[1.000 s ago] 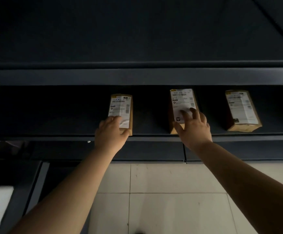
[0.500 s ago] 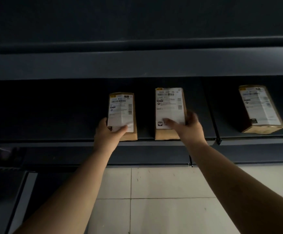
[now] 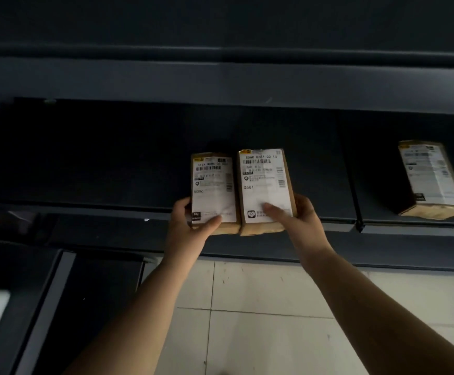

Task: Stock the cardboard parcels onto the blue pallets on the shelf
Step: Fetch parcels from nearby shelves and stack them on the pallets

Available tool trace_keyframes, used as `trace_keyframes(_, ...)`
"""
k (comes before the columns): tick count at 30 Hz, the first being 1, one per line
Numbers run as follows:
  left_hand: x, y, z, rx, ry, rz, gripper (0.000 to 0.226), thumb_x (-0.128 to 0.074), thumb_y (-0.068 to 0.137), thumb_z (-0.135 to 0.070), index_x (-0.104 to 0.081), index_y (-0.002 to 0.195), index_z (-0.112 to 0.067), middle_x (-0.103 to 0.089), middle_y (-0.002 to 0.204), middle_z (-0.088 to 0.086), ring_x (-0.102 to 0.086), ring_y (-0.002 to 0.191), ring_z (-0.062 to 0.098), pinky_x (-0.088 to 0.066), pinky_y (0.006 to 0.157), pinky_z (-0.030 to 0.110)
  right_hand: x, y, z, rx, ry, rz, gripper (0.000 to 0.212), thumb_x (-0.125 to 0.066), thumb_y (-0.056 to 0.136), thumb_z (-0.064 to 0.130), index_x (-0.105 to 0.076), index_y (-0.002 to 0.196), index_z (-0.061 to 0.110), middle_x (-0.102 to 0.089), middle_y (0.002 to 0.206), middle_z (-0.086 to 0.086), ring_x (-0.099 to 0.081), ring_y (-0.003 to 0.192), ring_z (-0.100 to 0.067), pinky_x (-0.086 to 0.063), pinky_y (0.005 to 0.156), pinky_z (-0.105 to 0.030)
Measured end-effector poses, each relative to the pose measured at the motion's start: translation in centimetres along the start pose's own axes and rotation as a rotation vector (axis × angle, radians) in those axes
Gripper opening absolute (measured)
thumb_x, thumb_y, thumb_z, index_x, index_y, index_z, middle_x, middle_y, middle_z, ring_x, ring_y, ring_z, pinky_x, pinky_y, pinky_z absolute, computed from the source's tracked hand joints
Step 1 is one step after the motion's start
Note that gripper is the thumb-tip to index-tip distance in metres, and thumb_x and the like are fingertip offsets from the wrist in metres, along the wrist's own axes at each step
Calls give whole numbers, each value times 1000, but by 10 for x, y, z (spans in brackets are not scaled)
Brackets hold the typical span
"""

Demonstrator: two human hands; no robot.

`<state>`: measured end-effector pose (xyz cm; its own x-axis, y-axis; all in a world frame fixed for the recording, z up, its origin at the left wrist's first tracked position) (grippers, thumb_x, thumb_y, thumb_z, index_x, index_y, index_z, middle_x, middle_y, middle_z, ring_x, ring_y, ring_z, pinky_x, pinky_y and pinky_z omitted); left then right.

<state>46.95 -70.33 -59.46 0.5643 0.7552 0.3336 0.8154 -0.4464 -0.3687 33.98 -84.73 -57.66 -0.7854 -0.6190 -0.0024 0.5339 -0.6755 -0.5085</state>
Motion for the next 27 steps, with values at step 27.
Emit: trace_keyframes(27, 174, -408, -178, -111, -238, -483, 53, -71, 79, -9, -45, 114, -38, -53, 105, -25, -54, 94, -6, -45, 80, 19, -4, -373, 170, 231, 15, 554, 72, -72, 58, 35, -47, 125, 24, -66, 111, 9, -63, 92, 5, -49, 68, -11)
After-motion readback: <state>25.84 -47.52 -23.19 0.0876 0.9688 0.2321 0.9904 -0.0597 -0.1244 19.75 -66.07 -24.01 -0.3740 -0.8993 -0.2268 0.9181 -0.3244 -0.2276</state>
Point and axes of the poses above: each hand's wrist, its own y-axis towards the middle knuckle, its own x-axis out of the back of the hand, z = x × y, the point moved 1 cm from there along y, towards the middle knuckle
